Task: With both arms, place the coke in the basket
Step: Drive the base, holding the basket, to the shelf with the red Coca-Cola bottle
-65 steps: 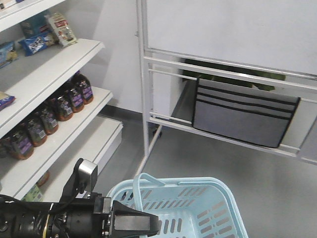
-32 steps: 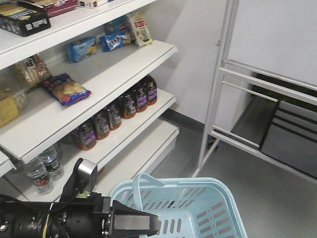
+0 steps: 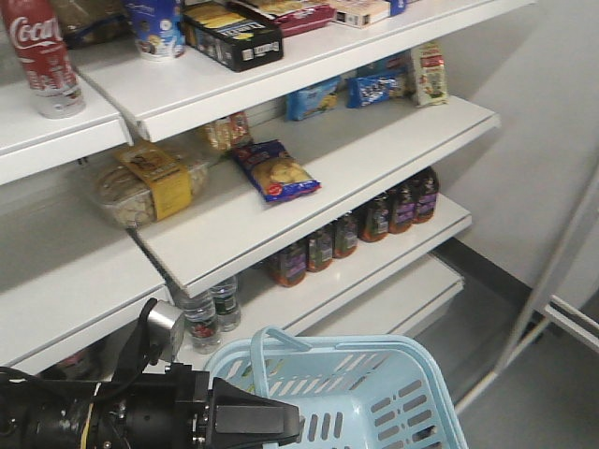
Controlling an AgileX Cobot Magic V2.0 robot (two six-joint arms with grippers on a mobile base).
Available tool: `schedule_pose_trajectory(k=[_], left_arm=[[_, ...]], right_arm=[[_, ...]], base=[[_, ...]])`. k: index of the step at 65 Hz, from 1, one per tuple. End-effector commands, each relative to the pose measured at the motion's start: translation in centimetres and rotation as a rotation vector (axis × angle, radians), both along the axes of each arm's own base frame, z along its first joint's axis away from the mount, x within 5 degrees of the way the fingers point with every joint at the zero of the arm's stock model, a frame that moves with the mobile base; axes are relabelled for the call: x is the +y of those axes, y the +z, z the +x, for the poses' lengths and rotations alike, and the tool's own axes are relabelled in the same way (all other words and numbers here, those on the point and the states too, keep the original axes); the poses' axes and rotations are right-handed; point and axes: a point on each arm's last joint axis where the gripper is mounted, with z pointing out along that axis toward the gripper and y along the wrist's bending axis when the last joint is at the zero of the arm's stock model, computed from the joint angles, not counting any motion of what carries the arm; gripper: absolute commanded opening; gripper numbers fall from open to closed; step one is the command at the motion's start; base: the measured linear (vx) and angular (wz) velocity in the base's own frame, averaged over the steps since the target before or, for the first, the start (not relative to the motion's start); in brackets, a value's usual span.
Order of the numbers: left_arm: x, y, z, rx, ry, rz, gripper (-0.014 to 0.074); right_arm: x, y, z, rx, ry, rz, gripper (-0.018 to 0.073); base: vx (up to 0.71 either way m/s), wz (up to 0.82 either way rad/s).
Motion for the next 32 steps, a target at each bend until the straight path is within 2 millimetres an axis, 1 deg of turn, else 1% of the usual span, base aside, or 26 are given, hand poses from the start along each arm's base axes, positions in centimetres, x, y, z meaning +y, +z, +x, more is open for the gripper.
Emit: schedule_pose_trajectory(k=[1,20,32], left_arm=[[-0.20,3.20,-0.86,-0.033,-0.090,-0.258,-0.0008],[-0.20,3.20,-0.86,-0.033,-0.090,-0.258,-0.0008],[-0.20,3.20,-0.86,-0.033,-0.090,-0.258,-0.0008]], right_arm=[[0.04,0.21,-0.09,-0.070,0.003,-0.011,-0.0005],[0.04,0.21,-0.09,-0.070,0.003,-0.011,-0.0005],[0.04,0.21,-0.09,-0.070,0.003,-0.011,-0.0005]], base=[[0.11,0.57],[0.10,0.56],[0.08,0.48]])
